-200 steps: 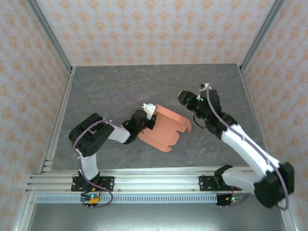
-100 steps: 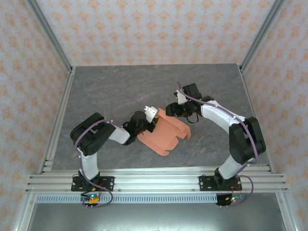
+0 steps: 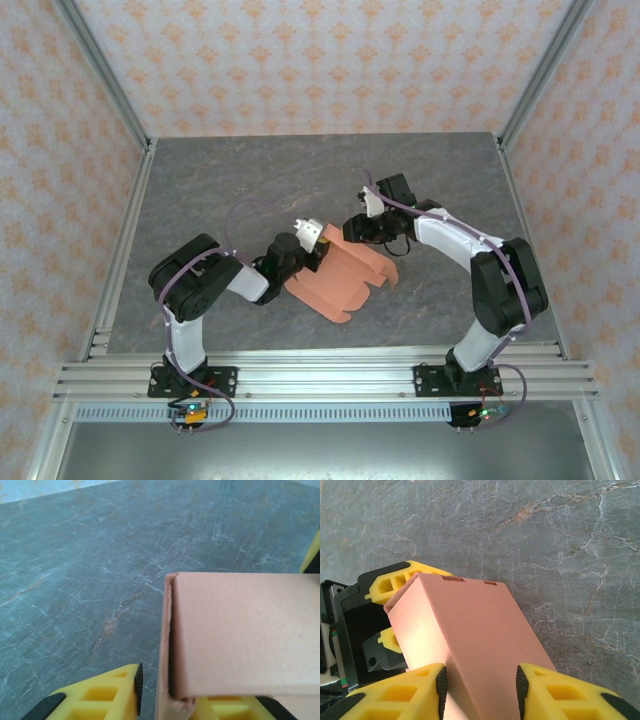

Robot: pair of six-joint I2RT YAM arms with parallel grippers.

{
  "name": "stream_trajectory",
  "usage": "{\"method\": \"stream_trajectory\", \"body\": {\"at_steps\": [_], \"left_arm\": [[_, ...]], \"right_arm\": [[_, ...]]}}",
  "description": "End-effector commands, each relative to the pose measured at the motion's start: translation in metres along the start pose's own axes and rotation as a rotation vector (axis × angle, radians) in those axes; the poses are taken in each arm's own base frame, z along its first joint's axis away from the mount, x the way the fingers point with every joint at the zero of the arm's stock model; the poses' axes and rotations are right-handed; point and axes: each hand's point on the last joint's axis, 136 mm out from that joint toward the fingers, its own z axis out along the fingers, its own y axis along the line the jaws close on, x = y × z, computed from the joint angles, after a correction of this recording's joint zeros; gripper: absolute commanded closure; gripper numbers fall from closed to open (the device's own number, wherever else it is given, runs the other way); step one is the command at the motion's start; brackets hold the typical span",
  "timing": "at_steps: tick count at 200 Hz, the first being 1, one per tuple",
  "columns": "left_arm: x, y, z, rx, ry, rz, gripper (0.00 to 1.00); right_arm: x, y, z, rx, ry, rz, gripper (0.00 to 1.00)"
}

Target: Fold the paper box

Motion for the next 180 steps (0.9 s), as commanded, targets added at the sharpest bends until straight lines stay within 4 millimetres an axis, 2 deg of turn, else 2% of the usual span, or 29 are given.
{"method": "stream_trajectory", "body": {"at_steps": [1,8,10,13,35,57,95,146,165,180], "left_arm": [[-0.015,0.013,-0.006,-0.065,-0.093,-0.043,0.73],[-0.015,0.015,-0.008,-0.076,-0.100,-0.042,0.73],[-0.006,0.016,-0.006,-0.081,-0.082,-0.041,0.74],[-0.004,0.017,-0.005,-0.084,-0.079,-0.041,0.75],[-0.003,0.013,-0.001,-0.067,-0.076,-0.034,0.84],[-0.002,0.004,0.003,-0.052,-0.074,-0.014,0.86],[0.003,0.001,0.008,-0.125,-0.067,0.006,0.90],[0.004,-0.010,0.014,-0.134,-0.062,-0.014,0.89],[0.004,-0.019,0.012,-0.081,-0.086,-0.024,0.82],[0.007,-0.019,0.009,-0.080,-0.077,-0.017,0.78]], "right_arm": [[0.012,-0.024,0.007,0.097,0.032,0.022,0.59],[0.013,-0.024,0.008,0.092,0.030,0.028,0.59],[0.013,-0.024,0.008,0.090,0.029,0.029,0.59],[0.012,-0.023,0.008,0.086,0.027,0.032,0.59],[0.012,-0.019,0.011,0.061,0.034,0.060,0.59],[0.012,-0.013,0.014,0.017,0.031,0.086,0.59],[0.019,-0.003,0.017,-0.009,0.029,0.104,0.60],[0.031,0.002,0.015,-0.042,0.040,0.122,0.61],[0.033,0.003,0.015,-0.048,0.050,0.125,0.61],[0.031,0.004,0.015,-0.049,0.047,0.121,0.61]]}}
